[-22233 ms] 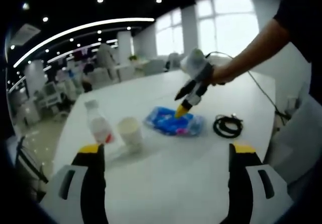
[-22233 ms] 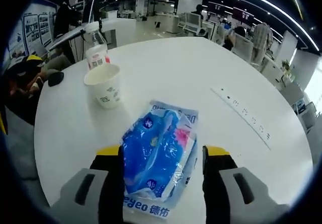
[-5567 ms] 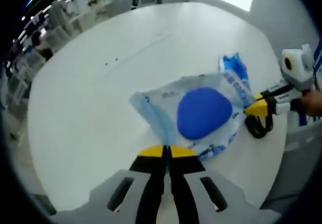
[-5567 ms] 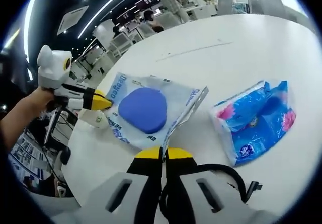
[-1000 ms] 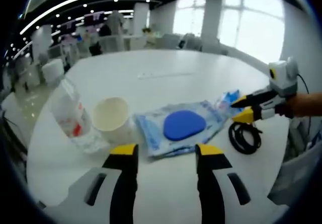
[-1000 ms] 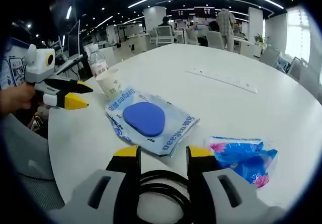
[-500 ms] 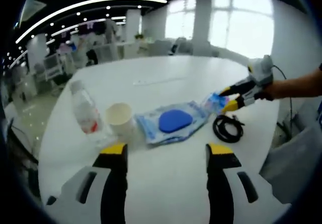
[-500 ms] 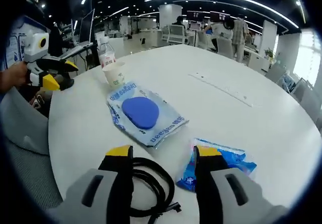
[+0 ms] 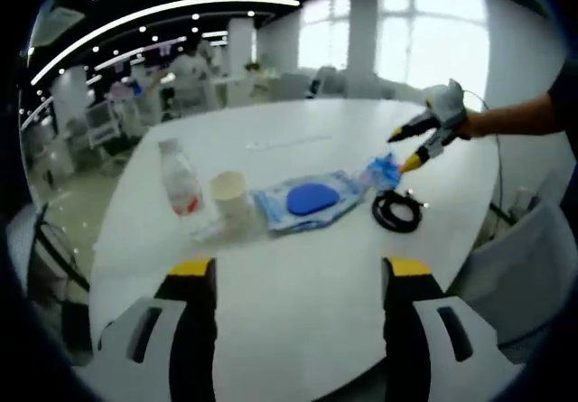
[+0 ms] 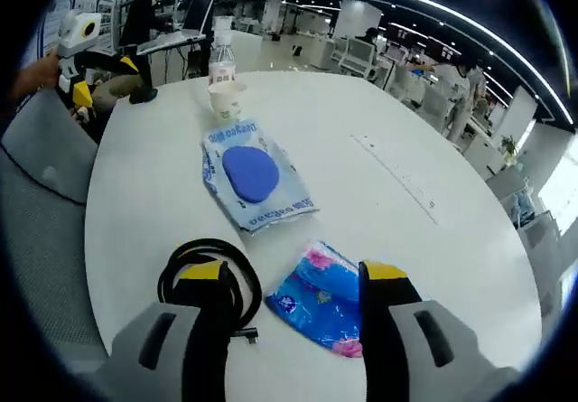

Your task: Arrange the tabletop items into an orderly group along one side of the table until the central work area is clear of visible clutter.

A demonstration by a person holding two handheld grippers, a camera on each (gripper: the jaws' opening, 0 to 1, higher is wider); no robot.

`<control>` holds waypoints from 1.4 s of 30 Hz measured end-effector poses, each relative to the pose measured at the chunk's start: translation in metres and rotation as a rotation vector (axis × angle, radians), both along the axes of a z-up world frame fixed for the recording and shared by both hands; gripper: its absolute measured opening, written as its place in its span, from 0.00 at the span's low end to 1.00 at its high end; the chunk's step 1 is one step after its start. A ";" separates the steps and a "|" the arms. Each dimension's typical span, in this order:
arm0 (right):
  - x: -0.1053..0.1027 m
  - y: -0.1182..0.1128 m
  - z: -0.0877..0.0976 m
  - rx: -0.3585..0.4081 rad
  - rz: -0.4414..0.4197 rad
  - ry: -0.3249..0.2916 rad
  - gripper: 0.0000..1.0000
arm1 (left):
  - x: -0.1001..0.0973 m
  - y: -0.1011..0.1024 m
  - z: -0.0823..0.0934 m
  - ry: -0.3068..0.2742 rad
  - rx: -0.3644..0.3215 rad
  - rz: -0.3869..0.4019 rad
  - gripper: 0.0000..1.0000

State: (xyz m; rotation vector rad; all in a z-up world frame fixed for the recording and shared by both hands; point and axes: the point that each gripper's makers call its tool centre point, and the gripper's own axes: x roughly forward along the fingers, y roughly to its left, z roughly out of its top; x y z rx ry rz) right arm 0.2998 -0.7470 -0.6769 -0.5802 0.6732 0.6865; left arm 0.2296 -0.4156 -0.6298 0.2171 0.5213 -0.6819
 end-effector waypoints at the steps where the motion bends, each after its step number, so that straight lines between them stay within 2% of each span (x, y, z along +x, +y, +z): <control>1: 0.000 -0.001 0.001 -0.007 0.013 -0.001 0.60 | -0.004 0.002 0.002 -0.007 0.000 0.003 0.77; 5: 0.003 -0.005 0.003 -0.045 0.071 0.010 0.65 | -0.013 0.008 0.008 -0.013 -0.027 0.020 0.80; 8: 0.004 -0.009 0.002 -0.096 0.126 0.018 0.66 | -0.016 0.010 0.012 -0.024 -0.029 0.025 0.85; 10: 0.005 -0.011 0.001 -0.128 0.167 0.019 0.67 | -0.014 0.010 0.022 -0.071 -0.015 0.011 0.89; 11: 0.006 -0.012 0.001 -0.138 0.182 0.024 0.67 | -0.014 0.007 0.029 -0.092 -0.034 -0.005 0.93; 12: 0.006 -0.013 0.001 -0.151 0.196 0.025 0.68 | -0.016 0.006 0.031 -0.091 -0.044 -0.011 0.97; 16: 0.010 -0.019 -0.002 -0.190 0.252 0.031 0.69 | -0.017 0.017 0.034 -0.086 -0.073 0.007 0.98; 19: 0.013 -0.025 -0.007 -0.213 0.263 0.045 0.70 | -0.019 0.026 0.033 -0.082 -0.082 0.026 1.00; 23: 0.017 -0.031 -0.013 -0.198 0.251 0.080 0.71 | -0.026 0.035 0.026 -0.065 -0.102 0.050 1.00; 28: 0.021 -0.041 -0.023 -0.240 0.254 0.105 0.71 | -0.037 0.031 0.011 -0.036 -0.105 0.049 1.00; 29: 0.023 -0.047 -0.025 -0.267 0.250 0.105 0.71 | -0.038 0.029 0.007 -0.029 -0.105 0.054 1.00; 32: 0.025 -0.051 -0.030 -0.281 0.259 0.109 0.72 | -0.037 0.028 0.001 -0.011 -0.107 0.061 1.00; 34: 0.024 -0.054 -0.034 -0.298 0.266 0.125 0.70 | -0.036 0.029 0.003 -0.027 -0.100 0.056 1.00; 37: 0.024 -0.054 -0.034 -0.322 0.295 0.111 0.66 | -0.035 0.028 0.003 -0.039 -0.120 0.051 1.00; 42: 0.022 -0.052 -0.038 -0.334 0.331 0.111 0.60 | -0.042 0.019 -0.001 -0.048 -0.071 -0.015 1.00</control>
